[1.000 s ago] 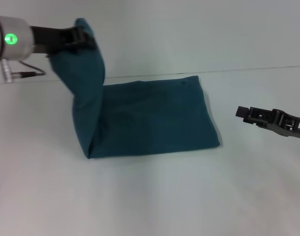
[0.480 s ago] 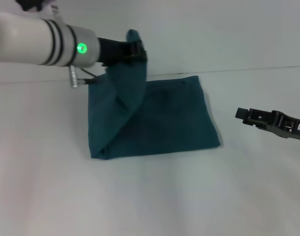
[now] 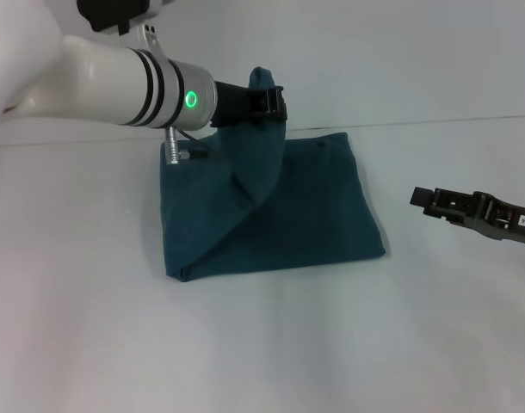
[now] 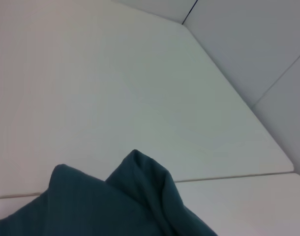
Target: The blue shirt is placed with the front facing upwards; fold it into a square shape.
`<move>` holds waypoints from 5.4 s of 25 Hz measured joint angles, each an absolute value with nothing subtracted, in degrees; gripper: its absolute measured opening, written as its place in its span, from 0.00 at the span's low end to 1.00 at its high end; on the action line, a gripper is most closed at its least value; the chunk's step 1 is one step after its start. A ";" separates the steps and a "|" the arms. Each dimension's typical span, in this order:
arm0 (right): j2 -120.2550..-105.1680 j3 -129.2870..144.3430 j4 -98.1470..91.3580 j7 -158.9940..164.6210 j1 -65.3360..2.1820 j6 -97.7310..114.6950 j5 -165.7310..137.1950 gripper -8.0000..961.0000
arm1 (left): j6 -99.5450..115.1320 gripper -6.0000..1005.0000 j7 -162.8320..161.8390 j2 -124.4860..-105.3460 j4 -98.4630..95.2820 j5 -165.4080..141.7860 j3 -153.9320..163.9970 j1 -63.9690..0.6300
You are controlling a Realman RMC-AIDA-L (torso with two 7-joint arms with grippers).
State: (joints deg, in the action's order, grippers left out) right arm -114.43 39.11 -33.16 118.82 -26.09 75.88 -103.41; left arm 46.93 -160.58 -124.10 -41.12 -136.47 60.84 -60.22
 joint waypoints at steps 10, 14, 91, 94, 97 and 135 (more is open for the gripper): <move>-114.29 39.11 -32.69 118.84 -26.17 75.33 -104.14 0.56 | 47.60 0.08 -154.40 -124.18 -40.16 -129.45 61.56 -60.84; -114.25 39.11 -32.69 118.83 -26.20 75.20 -104.16 0.56 | 47.68 0.13 -150.23 -124.38 -40.29 -122.39 63.34 -60.75; -118.86 53.39 -21.26 152.53 -60.55 43.21 -141.31 0.56 | 78.48 0.92 -137.50 -122.35 -57.74 -122.60 31.71 -26.71; -118.88 56.34 -20.41 153.55 -60.60 40.97 -141.40 0.56 | 78.21 0.92 -137.32 -122.35 -56.77 -122.60 31.71 -27.21; -118.37 57.70 -20.48 154.60 -59.94 39.24 -141.42 0.56 | 78.05 0.92 -137.30 -122.35 -56.39 -122.60 31.69 -27.40; -111.76 35.29 -38.57 113.20 -21.52 89.00 -100.30 0.56 | 77.43 0.92 -137.98 -120.53 -52.10 -123.18 36.59 -30.55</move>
